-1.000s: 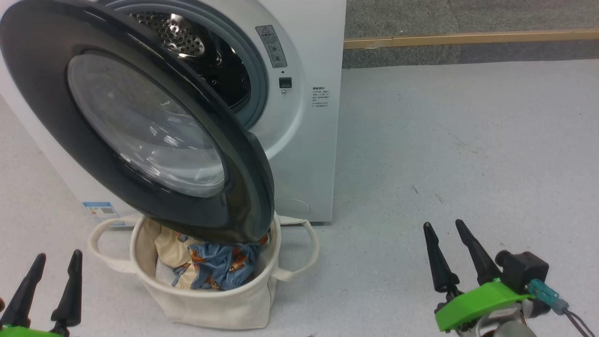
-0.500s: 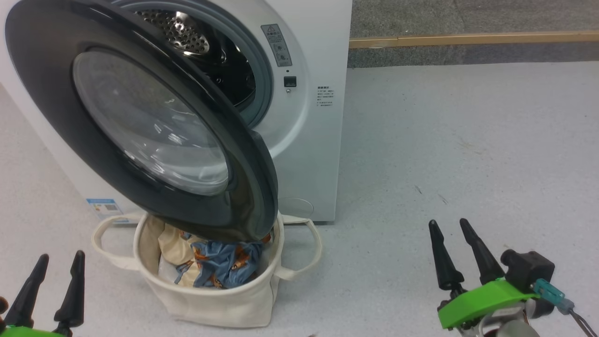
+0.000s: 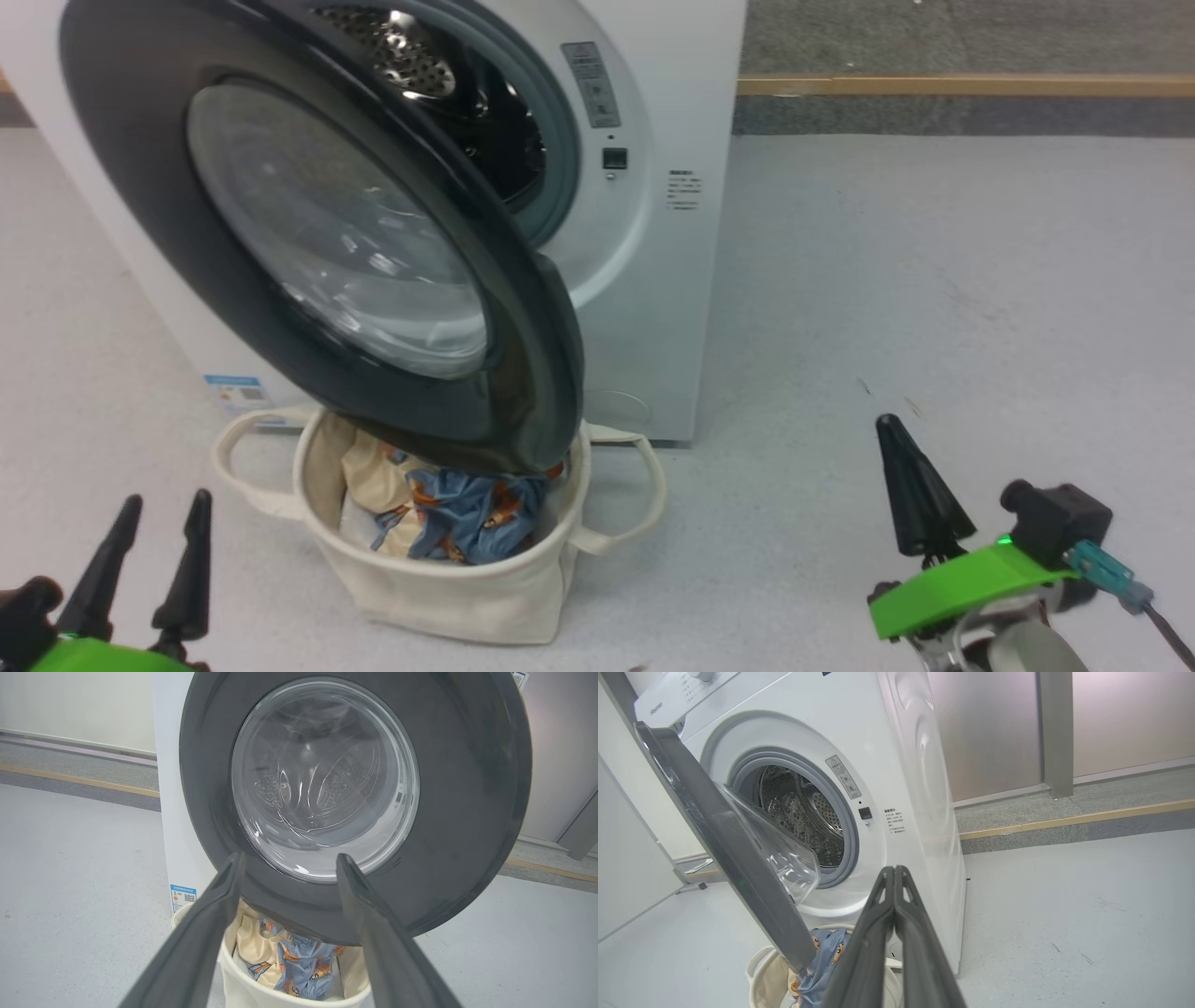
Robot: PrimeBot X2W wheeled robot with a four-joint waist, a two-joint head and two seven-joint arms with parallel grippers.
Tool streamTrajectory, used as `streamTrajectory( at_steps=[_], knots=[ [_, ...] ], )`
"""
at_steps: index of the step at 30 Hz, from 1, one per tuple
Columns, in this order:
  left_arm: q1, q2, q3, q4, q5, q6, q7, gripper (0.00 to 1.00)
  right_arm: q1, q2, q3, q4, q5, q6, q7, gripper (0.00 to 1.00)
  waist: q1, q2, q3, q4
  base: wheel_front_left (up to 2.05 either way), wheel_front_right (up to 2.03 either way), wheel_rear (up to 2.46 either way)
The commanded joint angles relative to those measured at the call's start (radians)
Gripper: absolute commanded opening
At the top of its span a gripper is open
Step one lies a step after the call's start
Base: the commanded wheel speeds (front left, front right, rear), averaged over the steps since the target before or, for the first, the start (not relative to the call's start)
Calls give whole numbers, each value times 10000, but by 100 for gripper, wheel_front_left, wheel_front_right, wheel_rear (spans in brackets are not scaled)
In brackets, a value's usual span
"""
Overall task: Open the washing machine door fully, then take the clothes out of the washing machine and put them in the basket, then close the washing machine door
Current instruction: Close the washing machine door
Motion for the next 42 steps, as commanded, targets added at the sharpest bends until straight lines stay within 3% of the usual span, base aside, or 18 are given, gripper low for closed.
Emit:
streamTrajectory(
  at_steps=[1, 12, 22, 34, 42],
  knots=[
    [-658, 219, 323, -200, 108, -55, -120, 100, -586, -125, 385, -412, 106, 10, -124, 0, 0, 0, -40, 214, 0, 0, 0],
    [-1367, -248, -383, 190, 391, -56, -120, 100, -1722, -319, 1558, -465, 261, 10, -49, 0, 0, 0, -160, 1393, 0, 0, 0],
    [-1896, -795, -823, 472, 923, -57, -120, 100, -3281, 29, 3187, -200, 680, 10, 476, 0, 0, 0, -64, 2660, 0, 0, 0],
    [-2395, -1403, -1464, 683, 1010, -57, -120, 100, -4528, 503, 4426, 2729, 2204, 10, 347, 0, 0, 0, 339, 3464, 0, 0, 0],
    [-2645, -1516, -1624, 698, 996, -57, -120, 100, -5152, 581, 4287, 4658, 3005, 10, -74, 0, 0, 0, 706, 3429, 0, 0, 0]
  ],
)
